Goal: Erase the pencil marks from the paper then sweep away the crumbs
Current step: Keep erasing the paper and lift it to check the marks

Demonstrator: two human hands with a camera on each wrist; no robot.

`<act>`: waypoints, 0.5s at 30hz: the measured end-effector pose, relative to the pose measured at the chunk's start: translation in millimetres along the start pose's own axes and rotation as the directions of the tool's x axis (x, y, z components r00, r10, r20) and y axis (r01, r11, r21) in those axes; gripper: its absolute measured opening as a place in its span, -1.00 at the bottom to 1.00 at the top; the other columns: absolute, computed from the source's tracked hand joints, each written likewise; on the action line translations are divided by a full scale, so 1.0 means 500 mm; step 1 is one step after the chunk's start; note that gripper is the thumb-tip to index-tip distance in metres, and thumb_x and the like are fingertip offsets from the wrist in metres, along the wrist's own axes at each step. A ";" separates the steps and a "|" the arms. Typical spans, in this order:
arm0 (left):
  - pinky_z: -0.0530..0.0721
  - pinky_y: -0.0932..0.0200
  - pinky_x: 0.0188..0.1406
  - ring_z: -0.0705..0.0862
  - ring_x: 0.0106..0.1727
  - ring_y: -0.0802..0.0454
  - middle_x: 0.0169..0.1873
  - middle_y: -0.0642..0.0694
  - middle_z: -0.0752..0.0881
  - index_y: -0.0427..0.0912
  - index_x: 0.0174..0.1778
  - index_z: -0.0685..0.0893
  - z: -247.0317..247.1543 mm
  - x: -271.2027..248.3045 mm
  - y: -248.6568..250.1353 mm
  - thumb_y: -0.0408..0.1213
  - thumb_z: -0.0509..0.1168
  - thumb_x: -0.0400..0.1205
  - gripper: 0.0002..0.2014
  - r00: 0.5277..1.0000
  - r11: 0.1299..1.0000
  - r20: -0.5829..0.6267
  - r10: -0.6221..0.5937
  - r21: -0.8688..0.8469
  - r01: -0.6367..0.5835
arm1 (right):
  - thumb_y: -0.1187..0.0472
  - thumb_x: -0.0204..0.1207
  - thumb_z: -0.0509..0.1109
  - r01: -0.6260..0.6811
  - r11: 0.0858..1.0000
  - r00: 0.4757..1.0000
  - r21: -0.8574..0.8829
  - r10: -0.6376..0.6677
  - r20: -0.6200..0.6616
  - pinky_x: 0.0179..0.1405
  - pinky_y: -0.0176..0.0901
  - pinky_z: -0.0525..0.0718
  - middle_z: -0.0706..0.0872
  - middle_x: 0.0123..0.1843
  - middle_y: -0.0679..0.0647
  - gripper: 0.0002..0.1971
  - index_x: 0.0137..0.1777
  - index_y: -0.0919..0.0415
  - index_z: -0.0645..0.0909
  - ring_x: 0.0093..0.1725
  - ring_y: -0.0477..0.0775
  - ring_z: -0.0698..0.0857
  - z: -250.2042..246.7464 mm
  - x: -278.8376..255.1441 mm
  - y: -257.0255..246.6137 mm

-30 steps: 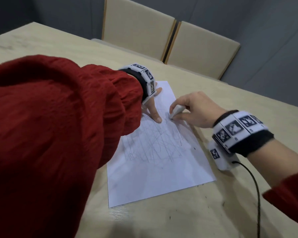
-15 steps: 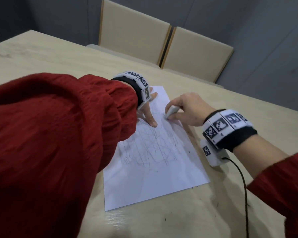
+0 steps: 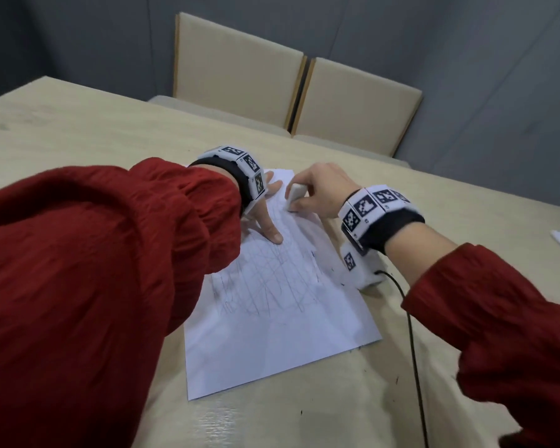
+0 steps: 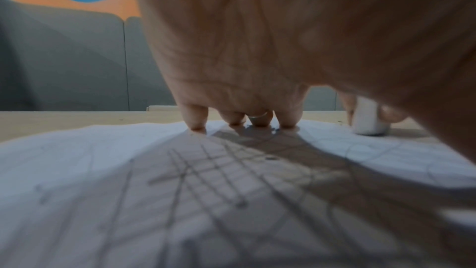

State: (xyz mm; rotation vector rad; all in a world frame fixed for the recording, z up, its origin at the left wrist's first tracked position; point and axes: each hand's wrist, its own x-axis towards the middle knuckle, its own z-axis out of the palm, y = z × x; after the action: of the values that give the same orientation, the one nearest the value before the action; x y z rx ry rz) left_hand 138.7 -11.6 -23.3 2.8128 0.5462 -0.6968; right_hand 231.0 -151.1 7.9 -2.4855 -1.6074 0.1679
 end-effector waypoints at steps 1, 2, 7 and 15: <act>-0.25 -0.24 0.63 -0.35 0.68 -0.10 0.66 0.00 -0.40 0.10 0.66 -0.37 -0.001 0.002 -0.002 0.57 0.26 -0.21 0.56 1.000 1.000 0.010 0.007 -0.019 -0.007 | 0.17 0.33 0.60 0.000 1.000 1.000 0.012 0.000 0.013 -0.29 -0.31 0.40 0.61 -0.46 -0.24 -0.90 -0.18 0.00 0.78 -0.37 -0.21 0.52 -0.001 -0.011 0.001; -0.25 -0.24 0.64 -0.36 0.68 -0.10 0.66 0.01 -0.40 0.11 0.66 -0.37 -0.001 0.005 -0.004 0.57 0.26 -0.24 0.58 1.000 0.999 0.020 0.013 -0.036 -0.012 | 0.17 0.33 0.60 0.004 1.000 1.000 0.022 -0.005 0.025 -0.33 -0.30 0.42 0.64 -0.43 -0.19 -0.90 -0.18 -0.01 0.78 -0.36 -0.17 0.52 -0.003 -0.032 0.003; -0.24 -0.22 0.62 -0.35 0.68 -0.10 0.67 -0.01 -0.39 0.09 0.67 -0.36 -0.003 0.004 -0.001 0.52 0.34 -0.10 0.51 1.000 1.000 0.013 0.011 -0.029 -0.011 | 0.25 0.27 0.56 0.043 0.998 0.992 0.049 -0.049 0.115 -0.32 -0.28 0.58 0.76 -0.37 -0.10 -0.83 -0.21 -0.07 0.79 -0.37 -0.07 0.59 -0.010 -0.193 0.017; -0.23 -0.21 0.62 -0.34 0.69 -0.11 0.67 -0.03 -0.39 0.07 0.67 -0.36 -0.006 -0.009 0.004 0.50 0.30 -0.05 0.47 1.000 1.000 0.013 0.002 -0.005 -0.002 | 0.08 0.36 0.58 0.096 0.994 0.992 -0.044 -0.092 0.090 -0.13 -0.18 0.53 0.73 -0.31 -0.01 -0.86 -0.08 -0.11 0.79 -0.25 0.01 0.63 -0.020 -0.168 -0.002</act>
State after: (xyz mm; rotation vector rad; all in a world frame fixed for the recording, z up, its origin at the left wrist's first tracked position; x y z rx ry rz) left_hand 137.0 -13.8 -18.4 2.8019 0.5414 -0.7120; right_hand 197.7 -228.1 17.9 -2.4629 -1.7804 0.2317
